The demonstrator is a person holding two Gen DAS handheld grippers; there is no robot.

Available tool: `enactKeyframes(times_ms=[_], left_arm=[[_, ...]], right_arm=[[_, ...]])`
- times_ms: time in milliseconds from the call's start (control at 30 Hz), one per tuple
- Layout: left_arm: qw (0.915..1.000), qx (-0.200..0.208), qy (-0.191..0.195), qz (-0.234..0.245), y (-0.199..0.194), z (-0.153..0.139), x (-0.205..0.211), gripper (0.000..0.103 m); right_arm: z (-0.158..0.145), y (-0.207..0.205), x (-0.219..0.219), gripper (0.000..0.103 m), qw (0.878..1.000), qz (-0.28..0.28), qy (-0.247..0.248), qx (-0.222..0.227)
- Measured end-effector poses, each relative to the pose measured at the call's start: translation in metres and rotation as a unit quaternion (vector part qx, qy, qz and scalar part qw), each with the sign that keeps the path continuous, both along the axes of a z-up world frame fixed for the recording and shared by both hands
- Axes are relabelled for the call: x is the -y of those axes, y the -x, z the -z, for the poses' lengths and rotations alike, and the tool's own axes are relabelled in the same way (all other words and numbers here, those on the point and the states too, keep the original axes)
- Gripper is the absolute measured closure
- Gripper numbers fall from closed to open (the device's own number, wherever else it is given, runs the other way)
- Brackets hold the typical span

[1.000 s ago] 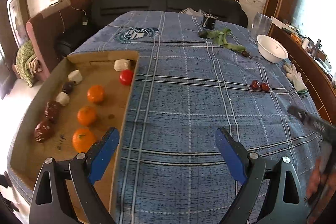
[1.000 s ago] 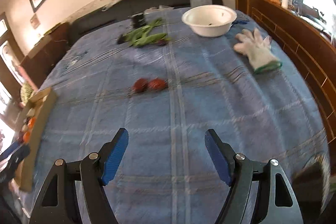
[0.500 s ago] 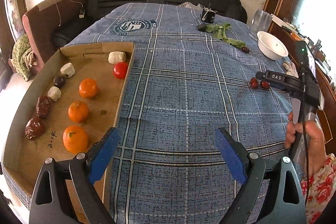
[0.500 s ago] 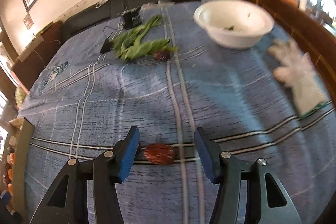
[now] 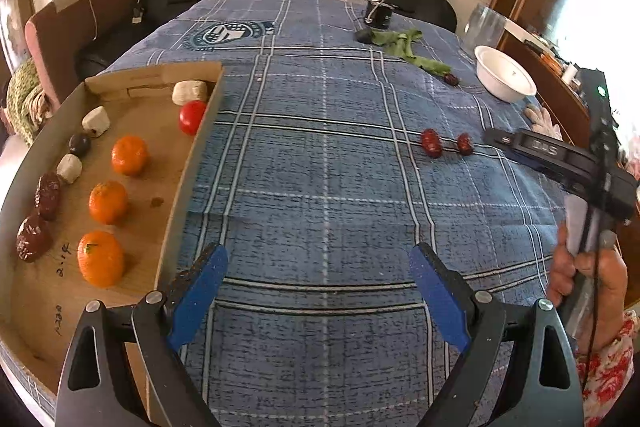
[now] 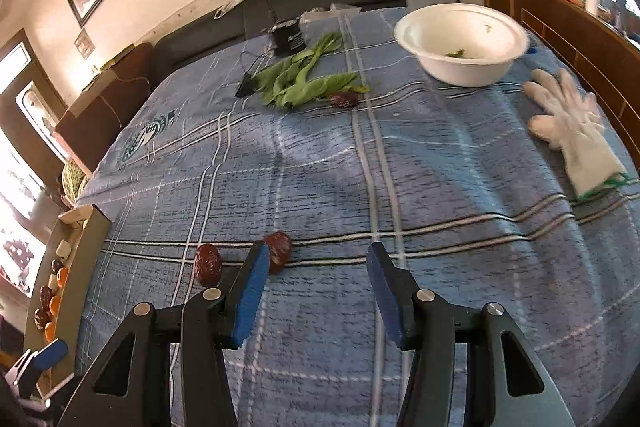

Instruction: Organize fruits

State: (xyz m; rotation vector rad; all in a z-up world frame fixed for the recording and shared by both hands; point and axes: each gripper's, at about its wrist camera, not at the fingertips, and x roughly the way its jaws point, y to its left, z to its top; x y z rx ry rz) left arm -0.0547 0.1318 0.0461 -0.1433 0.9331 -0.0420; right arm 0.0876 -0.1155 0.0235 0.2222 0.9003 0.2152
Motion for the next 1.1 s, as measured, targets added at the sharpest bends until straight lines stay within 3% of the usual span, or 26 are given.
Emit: enactKeyframes(times_ms=[333,400,467,767,833,867,933,1067,1100], left_arm=[[0.9999,-0.008,-0.004,0.014,-0.014,0.006,0.015,0.011],[0.9998,-0.012,-0.001,0.018,-0.021,0.007,0.02,0.011],[0.9997,-0.009,-0.002,0.022,-0.028,0.006,0.025,0.011],[0.9993,-0.011,0.009,0.035,-0.097,0.016,0.057,0.012],[0.9986,-0.019,0.02,0.046,-0.113,0.024,0.065,0.02],[0.9978,-0.026,0.026,0.055,-0.121,0.029,0.069,0.032],[0.9981,-0.011,0.008,0.06,-0.126,0.028,0.077,0.035],[0.9971,0.0,0.018,0.074,-0.133,0.032,0.079,0.037],[0.9967,0.005,0.012,0.081,-0.133,0.032,0.081,0.042]], right_arm=[[0.019,-0.011,-0.042,0.047,0.998,-0.027,0.059,0.005],[0.019,-0.01,-0.043,0.052,0.997,-0.028,0.065,0.009],[0.019,-0.009,-0.043,0.072,0.997,-0.029,0.069,0.011],[0.02,-0.012,-0.001,0.075,0.997,0.018,0.07,0.0],[0.02,-0.014,0.012,0.075,0.998,0.032,0.061,-0.003],[0.02,-0.015,0.016,0.075,0.998,0.037,0.057,-0.004],[0.02,-0.016,0.024,0.075,0.998,0.044,0.048,-0.006],[0.02,-0.017,0.023,0.074,0.998,0.042,0.05,-0.002],[0.019,-0.017,0.023,0.074,0.998,0.041,0.04,0.001]])
